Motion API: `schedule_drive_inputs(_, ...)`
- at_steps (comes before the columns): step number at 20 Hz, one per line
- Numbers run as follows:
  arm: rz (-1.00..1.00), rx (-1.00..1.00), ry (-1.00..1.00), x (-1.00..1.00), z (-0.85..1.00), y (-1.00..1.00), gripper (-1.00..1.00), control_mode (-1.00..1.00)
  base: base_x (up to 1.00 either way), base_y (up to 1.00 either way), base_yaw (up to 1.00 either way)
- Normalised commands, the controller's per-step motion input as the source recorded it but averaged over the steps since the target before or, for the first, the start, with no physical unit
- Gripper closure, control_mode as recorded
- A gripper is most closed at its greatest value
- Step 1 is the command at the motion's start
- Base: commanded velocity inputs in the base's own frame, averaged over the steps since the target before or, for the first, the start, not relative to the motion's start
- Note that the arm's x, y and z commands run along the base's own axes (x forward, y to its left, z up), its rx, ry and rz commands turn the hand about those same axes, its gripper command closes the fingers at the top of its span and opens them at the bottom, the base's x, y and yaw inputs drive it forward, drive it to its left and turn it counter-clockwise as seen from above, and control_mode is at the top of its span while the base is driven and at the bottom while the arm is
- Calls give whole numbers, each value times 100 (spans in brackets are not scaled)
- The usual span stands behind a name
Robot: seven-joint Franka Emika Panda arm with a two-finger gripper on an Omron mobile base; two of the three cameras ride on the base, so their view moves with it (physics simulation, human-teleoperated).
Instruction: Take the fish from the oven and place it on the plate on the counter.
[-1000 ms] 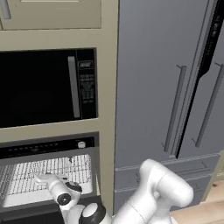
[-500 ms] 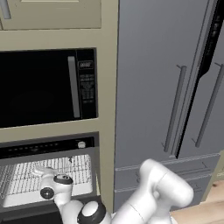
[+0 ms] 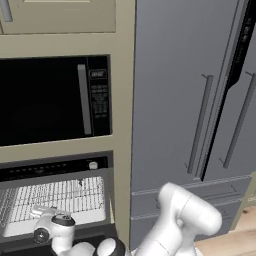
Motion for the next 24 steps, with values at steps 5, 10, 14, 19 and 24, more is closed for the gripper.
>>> schedule_drive_inputs(5, 6, -10, 1, 1, -55, 6, 100, -100, 0, 0, 0)
schedule_drive_inputs(10, 7, -12, 13, 12, -85, 7, 100, -100, 0, 0, 0)
schedule_drive_inputs(14, 11, -6, 8, 33, -83, 16, 100, -100, 0, 0, 0)
schedule_drive_inputs(19, 15, 0, 5, 27, -100, 29, 100, -100, 0, 0, 0)
schedule_drive_inputs(24, 13, -2, 2, 11, -100, 34, 100, -100, 0, 0, 0)
